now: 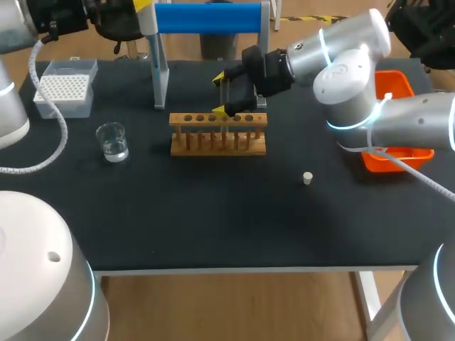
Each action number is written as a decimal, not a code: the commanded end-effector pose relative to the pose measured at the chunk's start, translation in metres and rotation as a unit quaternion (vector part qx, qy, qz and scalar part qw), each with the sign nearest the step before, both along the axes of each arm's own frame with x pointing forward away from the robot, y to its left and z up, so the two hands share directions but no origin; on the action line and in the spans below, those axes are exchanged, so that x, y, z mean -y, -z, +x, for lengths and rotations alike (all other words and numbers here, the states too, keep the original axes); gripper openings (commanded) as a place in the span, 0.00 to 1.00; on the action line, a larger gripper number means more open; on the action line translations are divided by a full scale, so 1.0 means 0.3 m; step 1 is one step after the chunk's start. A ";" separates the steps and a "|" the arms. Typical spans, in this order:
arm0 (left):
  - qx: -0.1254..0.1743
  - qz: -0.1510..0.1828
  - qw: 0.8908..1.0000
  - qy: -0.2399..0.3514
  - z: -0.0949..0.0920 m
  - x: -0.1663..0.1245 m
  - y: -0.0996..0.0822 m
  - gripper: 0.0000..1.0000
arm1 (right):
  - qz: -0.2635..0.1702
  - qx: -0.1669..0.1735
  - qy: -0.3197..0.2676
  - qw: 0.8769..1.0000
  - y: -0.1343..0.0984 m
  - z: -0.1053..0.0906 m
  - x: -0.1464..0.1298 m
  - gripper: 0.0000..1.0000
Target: Invert the test tube, pick up the pipette, mount the tip to pipette, aspirate from beaker and dispense into the tube, eject the tip, return the pipette, and cap with the stopper.
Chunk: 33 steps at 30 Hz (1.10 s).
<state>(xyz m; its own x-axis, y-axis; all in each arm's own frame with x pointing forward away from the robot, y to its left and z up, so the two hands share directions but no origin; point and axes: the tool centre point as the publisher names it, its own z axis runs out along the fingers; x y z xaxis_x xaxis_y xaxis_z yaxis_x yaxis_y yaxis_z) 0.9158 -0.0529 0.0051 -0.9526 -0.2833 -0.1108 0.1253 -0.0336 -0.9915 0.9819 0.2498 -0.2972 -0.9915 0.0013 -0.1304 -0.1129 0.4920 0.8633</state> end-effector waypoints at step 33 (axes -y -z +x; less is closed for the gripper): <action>0.014 -0.008 0.996 0.091 0.047 0.248 -0.094 0.00 | -0.015 0.012 -0.001 1.000 0.009 0.004 -0.011 1.00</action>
<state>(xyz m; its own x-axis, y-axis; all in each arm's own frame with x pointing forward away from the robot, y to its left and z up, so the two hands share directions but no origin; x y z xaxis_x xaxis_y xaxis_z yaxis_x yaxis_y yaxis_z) 0.9229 -0.1218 0.0321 -0.9836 -0.1194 -0.1352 0.1448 -0.0760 -0.9865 0.9821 0.2535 -0.2998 -0.9878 -0.0021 -0.1558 -0.1345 0.5161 0.8459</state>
